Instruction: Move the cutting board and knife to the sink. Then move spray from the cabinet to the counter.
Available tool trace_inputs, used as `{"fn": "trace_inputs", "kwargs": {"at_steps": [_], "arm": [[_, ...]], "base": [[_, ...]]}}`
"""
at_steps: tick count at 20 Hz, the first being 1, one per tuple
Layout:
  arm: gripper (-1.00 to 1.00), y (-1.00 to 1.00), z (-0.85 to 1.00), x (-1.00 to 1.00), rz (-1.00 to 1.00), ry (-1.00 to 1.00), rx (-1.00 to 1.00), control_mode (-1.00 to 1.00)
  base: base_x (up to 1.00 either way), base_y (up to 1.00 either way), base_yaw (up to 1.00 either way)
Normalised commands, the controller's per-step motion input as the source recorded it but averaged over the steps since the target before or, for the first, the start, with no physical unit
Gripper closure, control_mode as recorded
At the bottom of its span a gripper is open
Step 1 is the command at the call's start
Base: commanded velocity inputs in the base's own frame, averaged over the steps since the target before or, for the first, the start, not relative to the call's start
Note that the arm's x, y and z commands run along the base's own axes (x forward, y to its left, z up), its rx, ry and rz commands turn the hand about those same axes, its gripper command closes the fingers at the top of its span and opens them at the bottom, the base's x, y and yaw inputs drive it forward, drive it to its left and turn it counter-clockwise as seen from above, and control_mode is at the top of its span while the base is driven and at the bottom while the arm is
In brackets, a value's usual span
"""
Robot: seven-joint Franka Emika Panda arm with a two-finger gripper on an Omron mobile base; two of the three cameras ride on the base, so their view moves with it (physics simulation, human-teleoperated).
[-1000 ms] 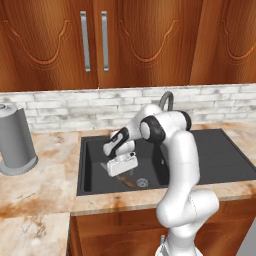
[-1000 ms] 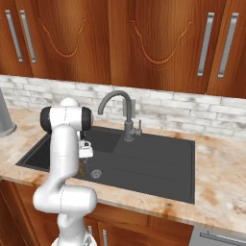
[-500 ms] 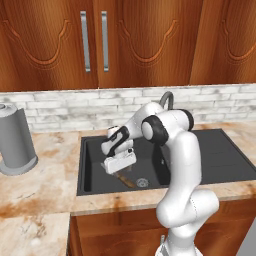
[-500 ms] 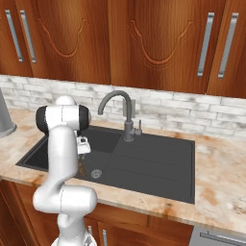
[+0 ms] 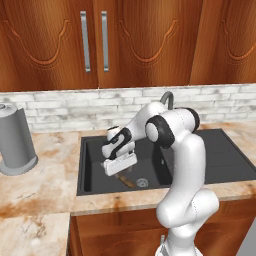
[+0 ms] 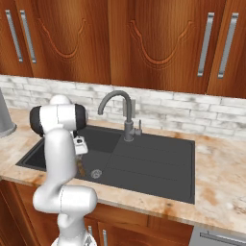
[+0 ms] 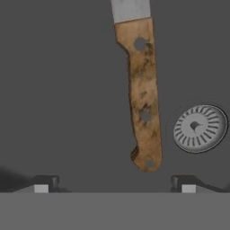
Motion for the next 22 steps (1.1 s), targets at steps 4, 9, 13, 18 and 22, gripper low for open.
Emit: {"fn": "trace_inputs", "kwargs": {"at_steps": [4, 9, 13, 18, 22], "arm": [[-1.0, 0.0, 0.16, -0.39, -0.06, -0.13, 0.0, -1.0], [-1.0, 0.0, 0.17, -0.23, -0.05, -0.15, 0.0, -1.0], [-1.0, -0.01, 0.39, -0.11, -0.04, -0.1, 0.0, -1.0], [-1.0, -0.01, 0.46, 0.0, -0.04, -0.04, 0.01, -1.0], [-1.0, -0.04, 0.51, -0.03, -0.04, 0.0, 0.02, -1.0]], "base": [[0.0, 0.0, 0.0], [0.0, 0.0, 0.0], [0.0, 0.0, 0.0], [0.0, 0.0, 0.0], [0.0, 0.0, 0.0]]}}
